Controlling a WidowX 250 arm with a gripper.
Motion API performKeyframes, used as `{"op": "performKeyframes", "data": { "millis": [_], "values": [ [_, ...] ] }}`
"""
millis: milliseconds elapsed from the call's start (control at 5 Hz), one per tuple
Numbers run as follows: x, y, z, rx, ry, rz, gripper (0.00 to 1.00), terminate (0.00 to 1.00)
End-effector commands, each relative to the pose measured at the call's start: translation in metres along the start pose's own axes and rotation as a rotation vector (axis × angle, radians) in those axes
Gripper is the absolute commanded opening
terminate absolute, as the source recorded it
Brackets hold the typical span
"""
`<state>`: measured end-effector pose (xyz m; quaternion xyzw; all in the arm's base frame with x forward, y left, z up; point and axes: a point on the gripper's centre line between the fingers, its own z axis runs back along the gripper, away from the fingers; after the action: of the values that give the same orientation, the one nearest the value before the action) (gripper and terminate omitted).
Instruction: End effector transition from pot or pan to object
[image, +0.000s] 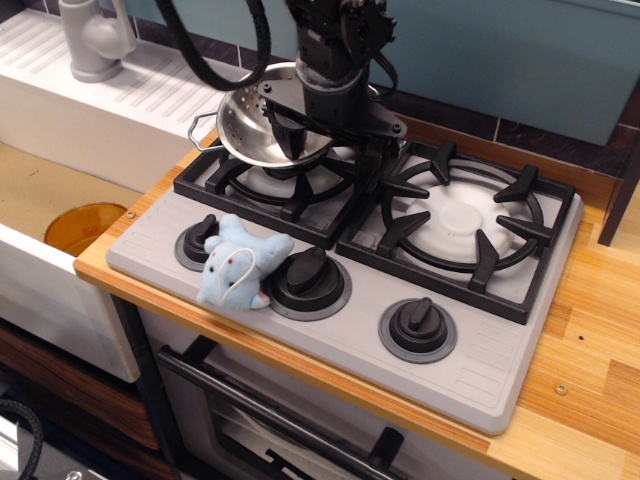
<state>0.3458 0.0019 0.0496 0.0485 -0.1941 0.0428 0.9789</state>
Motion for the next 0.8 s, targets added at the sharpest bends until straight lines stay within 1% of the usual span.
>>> {"op": "performKeyframes", "data": {
  "millis": [0,600],
  "values": [
    [0.000,0.000,0.000,0.000,0.000,0.000,1.00,0.00],
    [0.021,-0.017,0.039,0.060,0.047,0.028,1.00,0.00]
  ]
}}
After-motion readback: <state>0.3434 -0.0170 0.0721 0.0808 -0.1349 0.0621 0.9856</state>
